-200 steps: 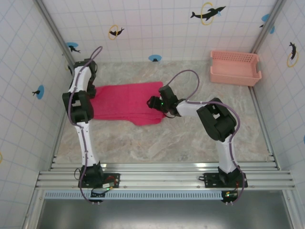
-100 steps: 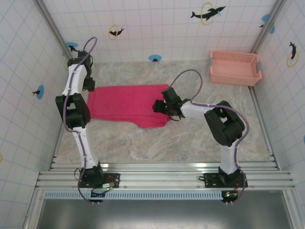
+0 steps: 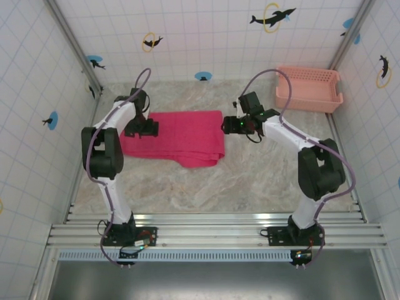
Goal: Roll up the long pants
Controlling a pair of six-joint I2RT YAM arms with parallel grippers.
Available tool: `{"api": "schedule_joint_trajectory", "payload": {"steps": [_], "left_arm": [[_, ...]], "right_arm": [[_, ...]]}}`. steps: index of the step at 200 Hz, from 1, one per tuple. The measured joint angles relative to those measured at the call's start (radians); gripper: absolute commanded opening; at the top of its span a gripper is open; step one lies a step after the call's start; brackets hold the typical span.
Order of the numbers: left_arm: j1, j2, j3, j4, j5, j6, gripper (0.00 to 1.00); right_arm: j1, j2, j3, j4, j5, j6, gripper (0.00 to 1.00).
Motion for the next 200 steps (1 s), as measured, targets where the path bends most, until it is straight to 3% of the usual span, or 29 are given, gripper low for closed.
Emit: {"api": "schedule_joint_trajectory", "payload": {"steps": [74,88,122,150,200], "left_arm": [[-0.060,0.064,0.014,0.054,0.045,-0.112,0.97],[-0.063,0.085,0.014,0.054,0.045,-0.121,0.98],[-0.074,0.108,0.016,0.055,0.031,-0.127,0.97],[-0.088,0.129,0.052,0.032,0.011,-0.130,0.97],[-0.167,0.187,0.167,0.012,-0.012,-0.138,0.97]], "right_arm": [[0.003,0.262,0.083,0.019,-0.222,-0.062,0.78],[0.012,0.303,0.119,0.035,-0.248,-0.056,0.70],[0.035,0.359,0.159,0.068,-0.298,-0.031,0.33],[0.036,0.360,0.137,0.096,-0.304,-0.010,0.23],[0.044,0.229,-0.063,0.147,-0.301,0.006,0.20]]}}
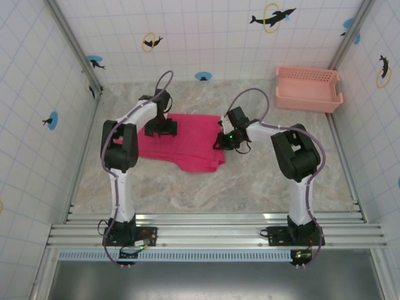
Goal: Roll up the long pants
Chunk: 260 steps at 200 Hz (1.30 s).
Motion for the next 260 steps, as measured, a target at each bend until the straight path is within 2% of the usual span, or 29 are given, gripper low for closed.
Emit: {"api": "schedule_joint_trajectory", "payload": {"steps": [51,95,107,120,159,205,232,260], "left_arm": [[-0.068,0.174,0.277,-0.045,0.032,-0.026,0.98],[-0.094,0.262,0.435,-0.071,0.085,-0.091,0.98],[-0.102,0.274,0.455,-0.069,0.098,-0.110,0.97],[-0.111,0.281,0.465,-0.061,0.103,-0.125,0.97],[-0.126,0.333,0.552,-0.028,0.129,-0.175,0.98],[-0.163,0.425,0.697,0.053,0.201,-0.219,0.97],[-0.177,0.452,0.724,0.124,0.272,-0.226,0.98],[-0.177,0.476,0.739,0.201,0.376,-0.237,0.97]], "right_arm": [[0.015,-0.184,-0.224,0.031,0.029,0.053,0.19],[0.069,-0.331,-0.437,0.198,0.092,0.213,0.19],[0.102,-0.362,-0.474,0.223,0.123,0.262,0.23],[0.154,-0.391,-0.489,0.220,0.163,0.307,0.38],[0.328,-0.436,-0.479,0.165,0.252,0.378,0.73],[0.402,-0.437,-0.452,0.109,0.233,0.416,0.79],[0.435,-0.462,-0.298,-0.095,0.227,0.315,0.82],[0.449,-0.563,-0.133,-0.266,0.241,0.175,0.81]]}}
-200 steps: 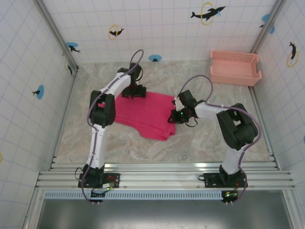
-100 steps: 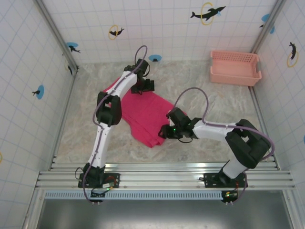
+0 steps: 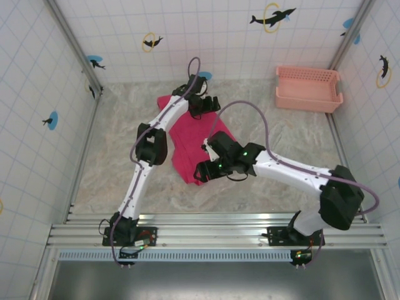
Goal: Roll up the long pants
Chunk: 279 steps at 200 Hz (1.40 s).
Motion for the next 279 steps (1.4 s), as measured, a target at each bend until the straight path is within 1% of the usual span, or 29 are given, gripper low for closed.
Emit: {"api": "schedule_joint_trajectory", "payload": {"steps": [20,34,65,95,121,146,179,200,220,240,265,279], "left_arm": [[-0.001,0.017,0.009,0.054,0.068,-0.013,0.97],[-0.002,0.025,0.009,0.091,0.117,-0.018,0.98],[-0.013,0.047,0.008,0.183,0.241,-0.040,0.97],[-0.030,0.077,0.031,0.232,0.347,-0.055,0.98],[-0.039,0.077,0.026,0.239,0.395,-0.049,0.97],[-0.037,0.027,-0.050,0.233,0.391,-0.008,0.97],[-0.005,-0.082,-0.116,0.174,0.346,0.049,0.98],[0.047,-0.248,-0.249,0.152,0.286,0.101,0.97],[0.105,-0.460,-0.400,0.122,0.178,0.187,0.97],[0.146,-0.701,-0.554,0.096,0.027,0.311,0.97],[0.133,-0.967,-0.800,0.095,-0.129,0.444,0.98],[0.119,-1.059,-0.937,0.098,-0.187,0.504,0.98]], "right_arm": [[-0.002,-0.058,0.059,-0.079,0.031,-0.097,0.80],[-0.005,-0.071,0.078,-0.137,0.073,-0.168,0.79],[-0.005,-0.068,0.081,-0.267,0.214,-0.352,0.80],[0.011,-0.068,0.082,-0.345,0.349,-0.541,0.81],[0.034,-0.069,0.065,-0.360,0.440,-0.681,0.82],[0.042,-0.069,0.023,-0.367,0.496,-0.772,0.82],[0.055,-0.070,-0.039,-0.351,0.517,-0.848,0.82],[0.060,-0.071,-0.079,-0.309,0.513,-0.883,0.82],[0.060,-0.061,-0.100,-0.278,0.508,-0.908,0.82],[0.061,-0.010,-0.100,-0.243,0.491,-0.925,0.80],[0.062,0.101,-0.099,-0.204,0.473,-0.944,0.78],[0.062,0.155,-0.097,-0.189,0.467,-0.955,0.77]]}}
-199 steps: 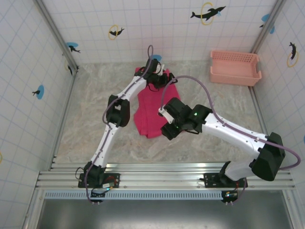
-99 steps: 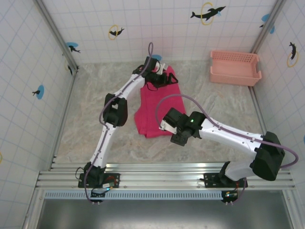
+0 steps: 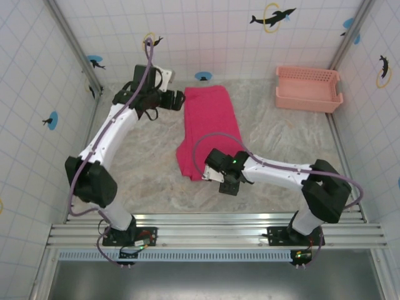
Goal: Roll up the long pants
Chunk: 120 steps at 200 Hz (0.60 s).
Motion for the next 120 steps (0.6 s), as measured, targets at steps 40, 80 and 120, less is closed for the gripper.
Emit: {"api": "schedule_joint_trajectory", "payload": {"steps": [40,80,120], "left_arm": [[-0.007,-0.033,-0.261,-0.025,-0.063,0.084,0.98],[-0.007,-0.035,-0.329,-0.031,-0.066,0.095,0.97],[-0.007,-0.042,-0.337,-0.035,-0.054,0.119,0.97]], "right_arm": [[0.000,0.095,0.004,0.069,0.006,-0.041,0.73],[-0.001,0.129,0.007,0.153,0.052,-0.086,0.67],[-0.006,0.181,0.043,0.213,0.108,-0.133,0.39]]}}
